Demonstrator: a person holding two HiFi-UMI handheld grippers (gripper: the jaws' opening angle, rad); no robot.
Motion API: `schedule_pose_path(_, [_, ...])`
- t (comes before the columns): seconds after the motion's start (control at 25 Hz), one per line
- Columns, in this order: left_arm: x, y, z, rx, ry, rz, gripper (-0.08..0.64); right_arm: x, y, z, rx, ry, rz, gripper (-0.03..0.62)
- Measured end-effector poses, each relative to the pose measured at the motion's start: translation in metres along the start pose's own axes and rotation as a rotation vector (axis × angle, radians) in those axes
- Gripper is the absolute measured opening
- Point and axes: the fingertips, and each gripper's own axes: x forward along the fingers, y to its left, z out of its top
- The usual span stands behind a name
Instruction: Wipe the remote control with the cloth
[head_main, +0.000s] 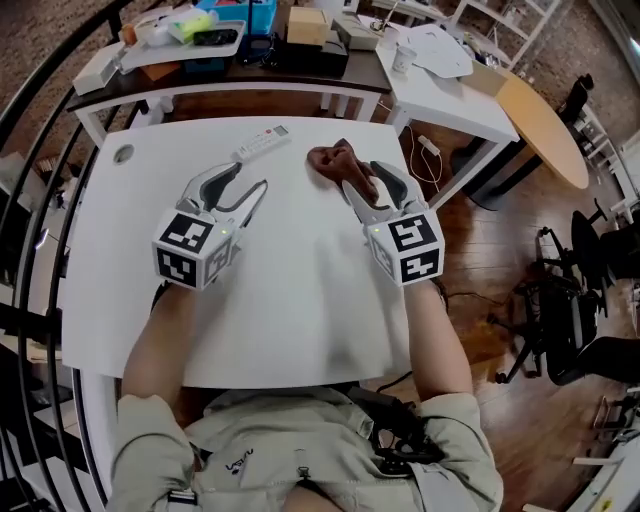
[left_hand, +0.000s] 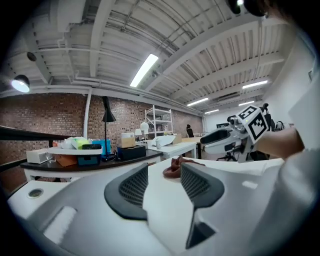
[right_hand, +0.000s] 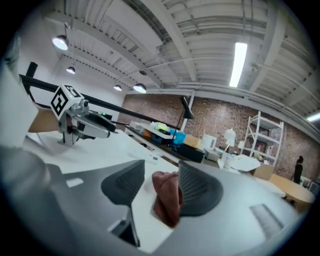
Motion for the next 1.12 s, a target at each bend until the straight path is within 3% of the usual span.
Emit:
schedule_pose_path(0.12, [-0.033,-0.023,0.001,-0.029,-0.051,0.067,0.156,-0.032,0.018,0.012,0.013,-0.092,-0.021,0.081])
schedule_pose_path(0.24, [-0.058,-0.041,-0.001,-0.054,-0.097,0.155,0.066,-0.06,0.033,0.017,0.046,-0.166,-0.021,0.011])
schedule_pose_path(0.44, [-0.087,-0.074,-0.004,-0.029,-0.149,0.196,0.007,-0.093,0.057,0.02,0.066,-0.231,-0.035,0.005])
schedule_pose_path(0.68, [-0.105,-0.105,-0.015,0.031,-0.156,0.198,0.003,-0.115,0.087,0.003,0.083,-0.243,-0.025,0.005])
schedule_pose_path(1.12, [-0.112,-0.127,-0.018,-0.013,-0.169,0.158,0.003,-0.128,0.094,-0.011,0.173,-0.241,-0.063,0.003])
